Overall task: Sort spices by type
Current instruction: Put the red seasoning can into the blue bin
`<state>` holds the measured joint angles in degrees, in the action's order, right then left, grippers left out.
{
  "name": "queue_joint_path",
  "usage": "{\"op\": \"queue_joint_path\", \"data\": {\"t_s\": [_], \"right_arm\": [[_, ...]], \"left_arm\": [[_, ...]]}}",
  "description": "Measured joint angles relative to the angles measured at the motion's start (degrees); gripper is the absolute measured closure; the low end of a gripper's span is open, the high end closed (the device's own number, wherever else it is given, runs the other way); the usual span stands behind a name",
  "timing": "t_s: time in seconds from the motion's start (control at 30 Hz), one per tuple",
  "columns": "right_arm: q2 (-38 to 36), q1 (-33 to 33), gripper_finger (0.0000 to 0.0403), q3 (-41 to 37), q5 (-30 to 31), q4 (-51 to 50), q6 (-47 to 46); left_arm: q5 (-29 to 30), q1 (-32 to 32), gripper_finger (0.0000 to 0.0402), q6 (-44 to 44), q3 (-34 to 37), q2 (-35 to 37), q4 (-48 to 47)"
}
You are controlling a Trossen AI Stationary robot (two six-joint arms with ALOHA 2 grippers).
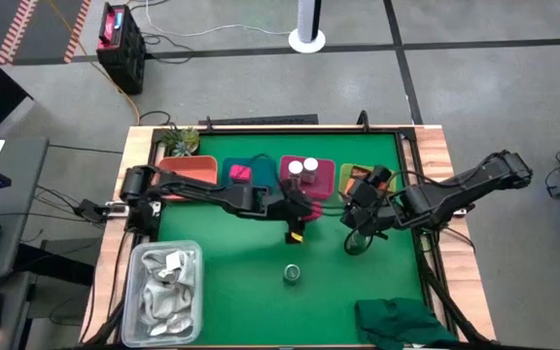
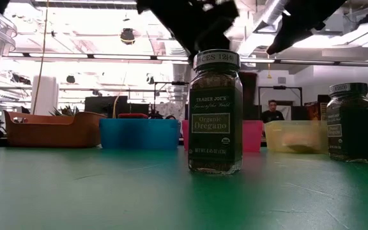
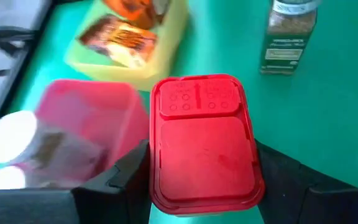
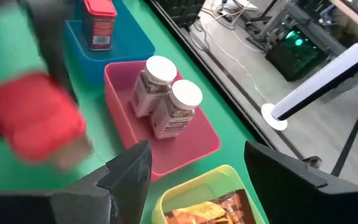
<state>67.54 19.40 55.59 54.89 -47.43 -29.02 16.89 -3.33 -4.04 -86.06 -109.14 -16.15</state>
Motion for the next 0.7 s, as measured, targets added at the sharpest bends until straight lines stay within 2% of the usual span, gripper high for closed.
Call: {"op": "queue_joint_path", "data": {"t_s": [0.17,0.37,0.57,0.7], "right_arm": [[-0.06,1.27,0.0117,0.0,1.13,-1.68,-1.08],[-0.06,1.14,0.0117,0.0,1.65,-1.76,-1.13],[-0.06,0.84,0.0117,0.0,1.79,-1.48,-1.11],[-0.06,0.68,0.0117,0.0,2.06,-1.35,-1.02]], "left_arm": [[2.22,1.94,0.0189,0.67,3.14,6.55,-2.19],[8.94,3.6,0.0188,1.62,10.75,15.53,-1.66],[17.06,5.67,0.0188,6.61,25.7,24.11,10.61],[22.06,7.02,0.0188,10.99,34.73,25.37,20.31]]}}
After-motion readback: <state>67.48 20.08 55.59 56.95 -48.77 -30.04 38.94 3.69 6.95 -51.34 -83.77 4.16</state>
